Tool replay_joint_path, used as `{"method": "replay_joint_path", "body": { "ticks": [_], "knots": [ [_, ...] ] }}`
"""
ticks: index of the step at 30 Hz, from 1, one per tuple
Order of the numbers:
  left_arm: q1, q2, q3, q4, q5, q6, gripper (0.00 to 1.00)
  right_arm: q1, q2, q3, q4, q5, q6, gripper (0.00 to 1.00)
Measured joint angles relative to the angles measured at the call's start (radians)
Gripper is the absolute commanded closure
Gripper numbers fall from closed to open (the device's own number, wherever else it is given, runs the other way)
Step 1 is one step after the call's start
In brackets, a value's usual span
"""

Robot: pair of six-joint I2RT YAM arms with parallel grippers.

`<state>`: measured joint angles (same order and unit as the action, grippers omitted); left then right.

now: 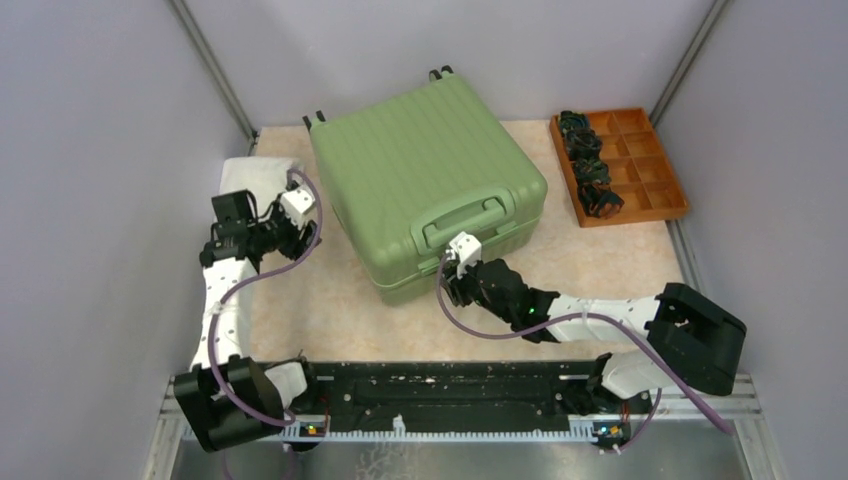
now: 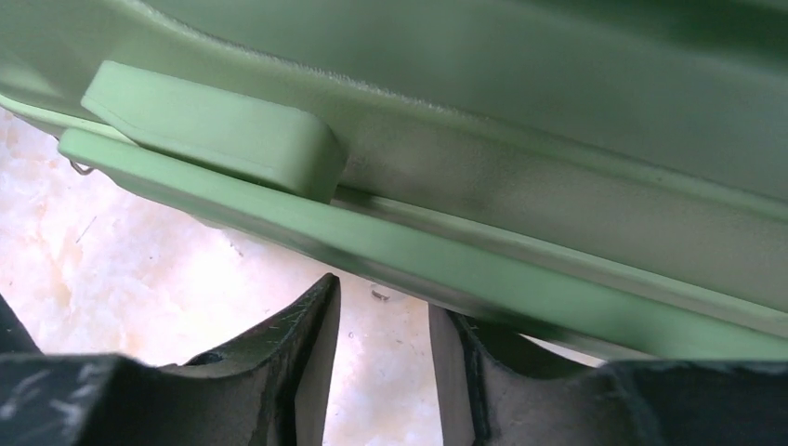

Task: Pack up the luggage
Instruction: Zip the luggage at the center of the board.

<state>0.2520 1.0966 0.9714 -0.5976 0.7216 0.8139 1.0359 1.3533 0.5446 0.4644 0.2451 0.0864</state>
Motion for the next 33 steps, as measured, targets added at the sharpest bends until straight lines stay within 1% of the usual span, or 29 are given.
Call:
{"method": "replay_joint_path", "body": {
  "ticks": [1,3,5,6,10,12,15,18,24,33],
  "knots": [
    [0.006,0.011,-0.029,0.007,0.0,0.005,0.39,0.0,0.0,0.0,-0.001,0.0,-0.005,0.67],
    [0.01,0.032,-0.087,0.015,0.003,0.023,0.4,-0.002,0.007,0.001,0.0,0.0,-0.014,0.77],
    [0.011,0.041,-0.145,0.041,0.02,0.03,0.42,-0.003,0.019,0.002,0.004,0.0,-0.016,0.94],
    [0.011,0.041,-0.171,0.062,0.027,0.029,0.43,-0.004,0.024,0.002,0.011,0.001,-0.017,1.0],
    [0.004,0.037,-0.264,0.181,0.079,-0.01,0.45,-0.002,0.032,0.002,0.03,0.005,-0.016,1.0],
    [-0.018,0.022,-0.31,0.257,0.091,-0.051,0.46,0.008,0.036,0.002,0.037,0.021,-0.016,1.0],
    [-0.09,-0.008,-0.355,0.356,0.101,-0.111,0.47,0.031,0.044,0.002,0.048,0.07,-0.015,1.0],
    [-0.167,-0.008,-0.359,0.428,0.091,-0.154,0.47,0.061,0.053,0.002,0.062,0.121,-0.012,1.0],
    [-0.209,-0.006,-0.373,0.478,0.06,-0.199,0.48,0.12,0.066,0.002,0.076,0.245,-0.012,1.0],
    [-0.259,-0.003,-0.366,0.484,0.01,-0.209,0.5,0.196,0.128,0.029,0.104,0.421,-0.037,1.0]
  ]
}}
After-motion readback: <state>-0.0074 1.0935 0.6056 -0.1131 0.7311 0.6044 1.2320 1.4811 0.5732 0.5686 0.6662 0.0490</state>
